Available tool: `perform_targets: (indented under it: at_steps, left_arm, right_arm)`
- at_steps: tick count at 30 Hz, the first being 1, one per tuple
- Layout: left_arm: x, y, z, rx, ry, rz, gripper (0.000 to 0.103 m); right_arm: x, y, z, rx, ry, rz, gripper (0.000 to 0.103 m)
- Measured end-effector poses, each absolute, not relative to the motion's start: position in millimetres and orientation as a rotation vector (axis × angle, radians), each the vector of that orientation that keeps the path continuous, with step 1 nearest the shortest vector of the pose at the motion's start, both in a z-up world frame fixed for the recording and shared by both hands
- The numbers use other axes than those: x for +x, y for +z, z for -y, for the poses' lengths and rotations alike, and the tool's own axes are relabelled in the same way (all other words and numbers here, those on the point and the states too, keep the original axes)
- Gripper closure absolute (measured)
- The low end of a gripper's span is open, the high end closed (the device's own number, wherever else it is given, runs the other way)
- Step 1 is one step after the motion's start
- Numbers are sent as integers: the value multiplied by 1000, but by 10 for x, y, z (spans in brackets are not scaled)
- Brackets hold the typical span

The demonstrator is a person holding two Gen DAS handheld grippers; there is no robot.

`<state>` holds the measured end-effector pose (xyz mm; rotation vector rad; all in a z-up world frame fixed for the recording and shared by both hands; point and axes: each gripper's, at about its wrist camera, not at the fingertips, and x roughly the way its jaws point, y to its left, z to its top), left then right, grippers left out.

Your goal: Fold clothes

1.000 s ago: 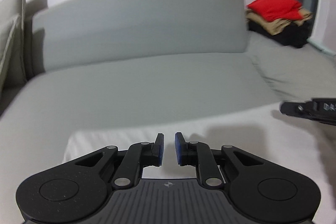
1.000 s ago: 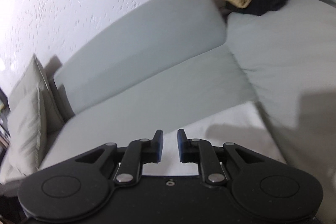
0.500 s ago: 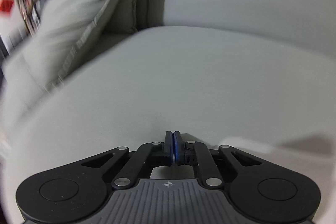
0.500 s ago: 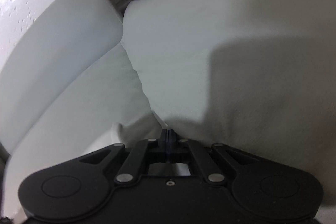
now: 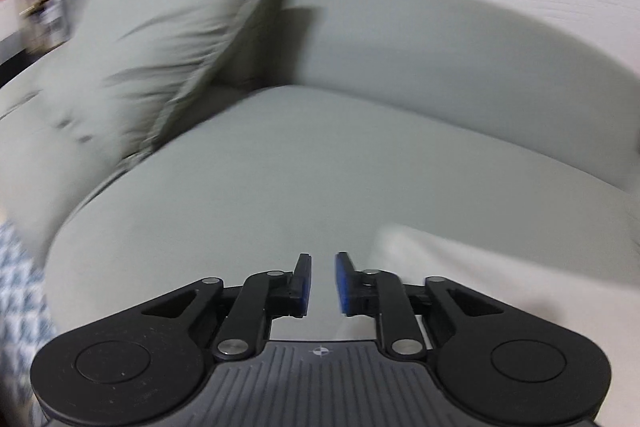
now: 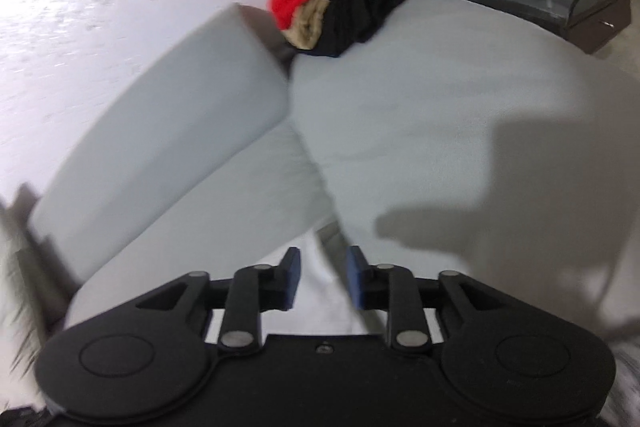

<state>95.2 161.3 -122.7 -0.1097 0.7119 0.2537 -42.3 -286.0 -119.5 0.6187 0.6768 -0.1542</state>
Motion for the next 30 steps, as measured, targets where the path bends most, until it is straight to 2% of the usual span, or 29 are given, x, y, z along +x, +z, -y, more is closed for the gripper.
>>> perform_targets:
  at_steps: [2, 7, 8, 9, 11, 13, 17, 19, 23, 26, 28, 29, 30]
  left_arm:
    - [658, -1183, -1372, -62, 160, -702, 78]
    - [212, -1360, -866, 31, 35, -734, 77]
    - [226, -1433, -775, 42, 19, -754, 77]
    - [249, -1502, -691, 54, 2, -770, 77]
    - [342, -1617, -561, 88, -34, -776, 80]
    - [434, -1712, -462, 144, -48, -757, 86]
    - [549, -1936, -457, 153, -63, -805, 85]
    - [452, -2006, -555, 117, -49, -810, 85]
    - [116, -1943, -623, 142, -49, -820, 87]
    - [-115, -1897, -740, 46, -87, -819, 86]
    - [-181, -1842, -837, -42, -119, -793, 83]
    - [-178, -1801, -863, -60, -122, -766, 82]
    - [-173, -1777, -872, -67, -119, -742, 81]
  right_arm:
    - [-637, -1119, 2811, 606, -107, -692, 70]
    - [-984, -1155, 2646, 568, -20, -739, 68]
    - [-1014, -1217, 2590, 551, 4, -757, 71]
    - [-990, -1290, 2529, 531, 30, -782, 83]
    - [-910, -1402, 2353, 481, 93, -832, 93]
    - [-763, -1471, 2167, 411, 128, -839, 94]
    - [-496, -1620, 1902, 266, 131, -813, 93]
    - [-469, -1757, 1934, 277, 99, -838, 95]
    - [-904, -1682, 2132, 367, 91, -912, 97]
    - [-1179, -1687, 2345, 456, 52, -981, 91]
    - [-1343, -1692, 2498, 575, 51, -944, 90]
    - [-1381, -1679, 2572, 641, 50, -912, 81]
    - [-1391, -1674, 2627, 704, 55, -883, 63]
